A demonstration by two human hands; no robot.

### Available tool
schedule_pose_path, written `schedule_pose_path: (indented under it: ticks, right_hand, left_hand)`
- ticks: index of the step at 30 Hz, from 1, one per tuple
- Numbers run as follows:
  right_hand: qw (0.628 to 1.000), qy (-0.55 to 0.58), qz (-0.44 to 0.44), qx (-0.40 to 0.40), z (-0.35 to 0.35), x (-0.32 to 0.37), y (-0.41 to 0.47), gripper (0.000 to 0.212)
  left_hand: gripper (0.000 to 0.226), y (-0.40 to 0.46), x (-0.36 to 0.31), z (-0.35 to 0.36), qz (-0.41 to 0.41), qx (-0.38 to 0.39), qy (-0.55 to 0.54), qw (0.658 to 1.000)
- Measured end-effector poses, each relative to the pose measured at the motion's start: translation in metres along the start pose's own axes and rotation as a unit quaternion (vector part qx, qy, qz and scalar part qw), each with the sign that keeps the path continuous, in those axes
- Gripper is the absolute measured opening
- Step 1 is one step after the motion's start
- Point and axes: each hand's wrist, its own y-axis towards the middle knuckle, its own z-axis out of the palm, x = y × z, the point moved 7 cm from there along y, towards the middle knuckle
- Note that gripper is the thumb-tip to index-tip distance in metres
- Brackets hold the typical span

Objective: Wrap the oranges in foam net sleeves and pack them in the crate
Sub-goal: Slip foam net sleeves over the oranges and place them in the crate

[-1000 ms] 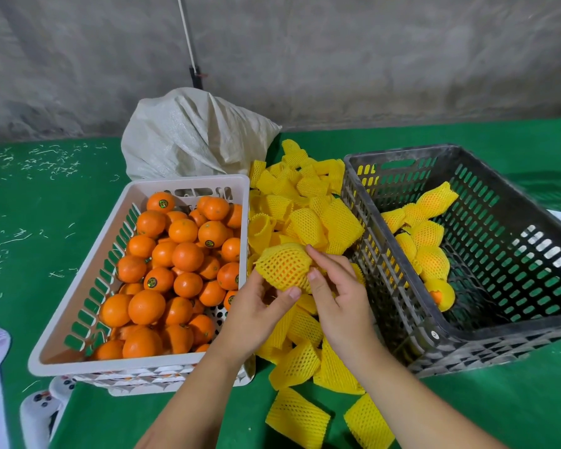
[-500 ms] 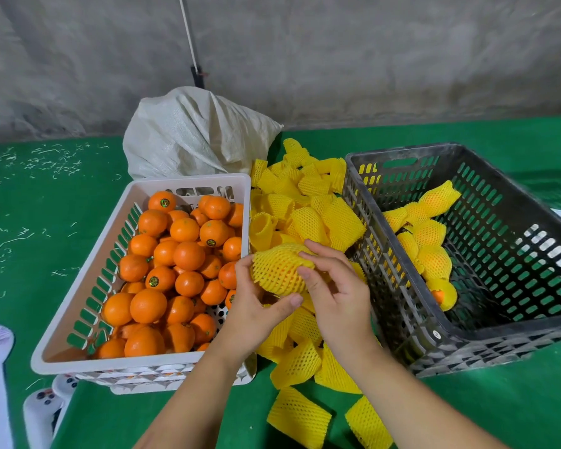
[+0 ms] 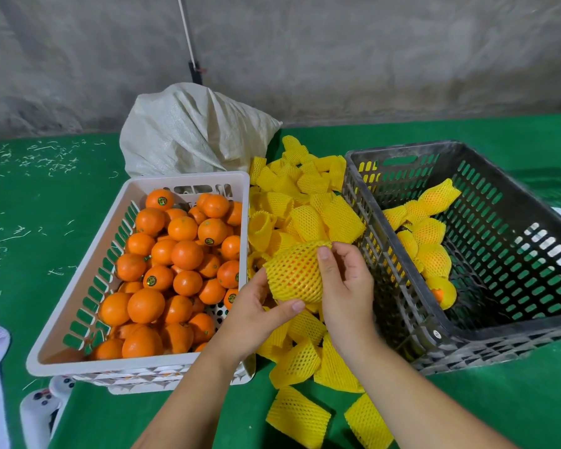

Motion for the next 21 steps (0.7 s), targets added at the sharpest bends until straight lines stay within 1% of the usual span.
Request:
schedule_pose_path:
  ticks: [2, 3, 4, 5, 6, 8, 9, 11, 12, 13, 14, 15, 16, 17, 18, 19, 21]
  right_hand:
    - [0.992, 0.011, 0.096, 0.087, 0.013, -0.015, -0.009, 0.067]
    - [0.984, 0.015, 0.13, 0.124, 0.018, -0.019, -0.013, 0.074]
    - [0.978, 0.021, 0.142, 0.152, 0.02, -0.021, -0.013, 0.072]
    - [0.976, 0.023, 0.136, 0.171, 0.018, -0.019, -0.009, 0.064]
    - [0.978, 0.01, 0.115, 0.174, 0.013, -0.015, -0.002, 0.054]
    - [0.988, -0.028, 0.064, 0.136, -0.008, -0.002, 0.02, 0.041]
    - [0.993, -0.043, 0.049, 0.1, -0.023, 0.005, 0.033, 0.042]
    - [0.997, -0.074, 0.021, 0.009, -0.061, 0.018, 0.064, 0.052]
    - [0.993, -0.108, -0.001, -0.043, -0.082, 0.024, 0.078, 0.056]
    - [0.983, -0.157, -0.023, -0.091, -0.102, 0.028, 0.091, 0.056]
    - [0.968, -0.213, -0.036, -0.126, -0.118, 0.028, 0.102, 0.055]
    - [0.953, -0.269, -0.034, -0.138, -0.127, 0.024, 0.11, 0.058]
    - [0.937, -0.325, -0.014, -0.128, -0.129, 0.015, 0.115, 0.067]
    - [0.914, -0.393, 0.012, -0.104, -0.125, 0.005, 0.115, 0.077]
    - [0.878, -0.473, 0.017, -0.07, -0.117, -0.003, 0.111, 0.087]
    - [0.833, -0.552, -0.013, -0.031, -0.106, -0.007, 0.107, 0.094]
    - [0.739, -0.66, -0.132, 0.042, -0.08, -0.01, 0.099, 0.099]
  left_hand:
    - [0.07, 0.0, -0.001, 0.002, 0.014, -0.006, 0.008, 1.0]
    - [0.071, 0.0, -0.002, 0.002, 0.023, -0.011, 0.02, 0.999]
    - [0.072, 0.0, -0.001, 0.001, 0.027, -0.02, 0.033, 0.999]
    - [0.076, 0.0, 0.0, 0.0, 0.021, -0.03, 0.038, 0.999]
    - [0.08, 0.0, 0.003, -0.001, 0.011, -0.034, 0.04, 0.999]
    - [0.085, -0.001, 0.007, -0.006, 0.009, -0.053, 0.054, 0.997]
    - [0.082, -0.002, 0.007, -0.01, 0.016, -0.069, 0.051, 0.996]
    - [0.066, -0.002, 0.007, -0.027, 0.017, -0.124, 0.01, 0.992]
    - [0.055, 0.0, 0.009, -0.038, 0.01, -0.154, -0.006, 0.988]
    - [0.046, 0.002, 0.01, -0.051, 0.003, -0.183, 0.008, 0.983]
    - [0.039, 0.006, 0.013, -0.065, -0.003, -0.21, 0.06, 0.976]
    - [0.035, 0.01, 0.019, -0.082, -0.014, -0.231, 0.123, 0.965]
    - [0.034, 0.015, 0.025, -0.098, -0.031, -0.245, 0.18, 0.952]
    - [0.039, 0.021, 0.037, -0.111, -0.063, -0.245, 0.229, 0.94]
    - [0.049, 0.027, 0.054, -0.123, -0.109, -0.223, 0.281, 0.927]
    - [0.062, 0.033, 0.072, -0.127, -0.159, -0.178, 0.332, 0.913]
    - [0.085, 0.04, 0.105, -0.121, -0.249, -0.061, 0.393, 0.883]
